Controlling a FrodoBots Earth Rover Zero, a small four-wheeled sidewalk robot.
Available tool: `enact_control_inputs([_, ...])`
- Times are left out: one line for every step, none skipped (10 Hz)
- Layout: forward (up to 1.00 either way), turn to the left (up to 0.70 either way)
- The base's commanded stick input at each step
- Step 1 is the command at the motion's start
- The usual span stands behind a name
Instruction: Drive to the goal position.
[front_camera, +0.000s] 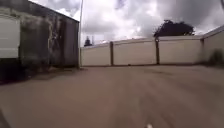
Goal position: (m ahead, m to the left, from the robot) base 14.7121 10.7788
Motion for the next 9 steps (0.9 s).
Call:
enact_control_inputs([0.50,0.00])
enact_control_inputs([0.50,0.00])
enact_control_inputs([0.50,0.00])
enact_control_inputs([0.50,0.00])
enact_control_inputs([0.50,0.00])
enact_control_inputs([0.50,0.00])
enact_control_inputs([0.50,0.00])
enact_control_inputs([0.50,0.00])
enact_control_inputs([0.50,0.00])
